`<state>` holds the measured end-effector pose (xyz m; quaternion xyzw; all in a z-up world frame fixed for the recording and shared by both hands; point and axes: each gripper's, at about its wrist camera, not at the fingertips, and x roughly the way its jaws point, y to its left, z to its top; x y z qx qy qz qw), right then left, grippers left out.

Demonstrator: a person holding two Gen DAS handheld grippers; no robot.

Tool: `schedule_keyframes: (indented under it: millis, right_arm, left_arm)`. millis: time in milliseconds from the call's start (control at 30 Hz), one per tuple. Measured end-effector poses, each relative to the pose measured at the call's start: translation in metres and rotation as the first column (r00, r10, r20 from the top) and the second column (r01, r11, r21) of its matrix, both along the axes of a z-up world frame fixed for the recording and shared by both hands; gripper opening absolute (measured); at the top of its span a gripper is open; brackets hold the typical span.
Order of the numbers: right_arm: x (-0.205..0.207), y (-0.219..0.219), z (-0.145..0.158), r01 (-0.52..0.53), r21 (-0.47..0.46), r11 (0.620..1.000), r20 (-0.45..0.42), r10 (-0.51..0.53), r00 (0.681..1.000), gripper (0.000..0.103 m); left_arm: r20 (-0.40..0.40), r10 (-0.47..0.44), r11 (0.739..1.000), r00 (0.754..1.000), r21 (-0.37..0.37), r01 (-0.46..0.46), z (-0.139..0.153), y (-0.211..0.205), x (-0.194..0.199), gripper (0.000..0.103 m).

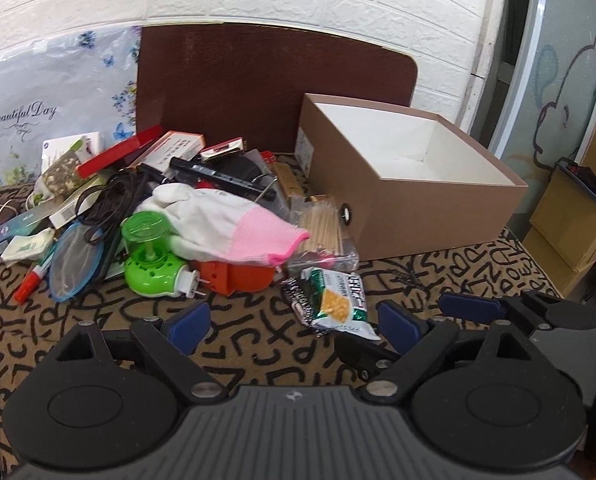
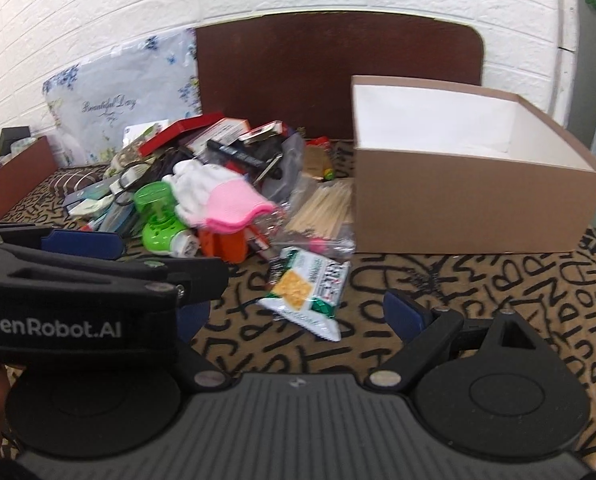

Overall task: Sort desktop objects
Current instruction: 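Move both tools back toward the pile near the cracker packet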

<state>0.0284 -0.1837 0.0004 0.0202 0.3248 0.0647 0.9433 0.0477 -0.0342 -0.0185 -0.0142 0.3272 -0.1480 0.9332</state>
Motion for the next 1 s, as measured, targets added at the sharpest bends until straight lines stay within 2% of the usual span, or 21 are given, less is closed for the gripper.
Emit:
schedule_keyframes:
  millis: [267, 667, 733, 900, 1000]
  right_arm:
    - [0.009, 0.015, -0.008, -0.031, -0.005, 1.0, -0.024, 0.031, 0.999, 0.091]
    - [0.018, 0.006, -0.026, -0.014, -0.004, 1.0, -0.058, 0.014, 0.998, 0.091]
    - [0.023, 0.006, -0.03, -0.003, -0.026, 1.0, -0.076, 0.001, 0.997, 0.091]
    - [0.035, 0.012, -0.035, 0.085, -0.147, 0.986, -0.083, -0.098, 0.992, 0.091]
    - [0.041, 0.014, -0.037, 0.102, -0.169, 0.98, -0.08, -0.117, 0.99, 0.091]
  left_arm:
    - [-0.026, 0.019, 1.0, 0.999, -0.005, -0.019, -0.007, 0.009, 0.005, 0.094]
    - [-0.087, 0.062, 0.998, 0.994, -0.005, -0.062, -0.024, 0.022, 0.022, 0.094]
    - [-0.096, 0.066, 0.998, 0.993, -0.006, -0.067, -0.026, 0.024, 0.024, 0.094]
    - [-0.104, 0.09, 0.996, 0.99, -0.002, -0.091, -0.027, 0.03, 0.032, 0.094]
    - [-0.105, 0.1, 0.995, 0.989, -0.001, -0.1, -0.027, 0.033, 0.034, 0.094]
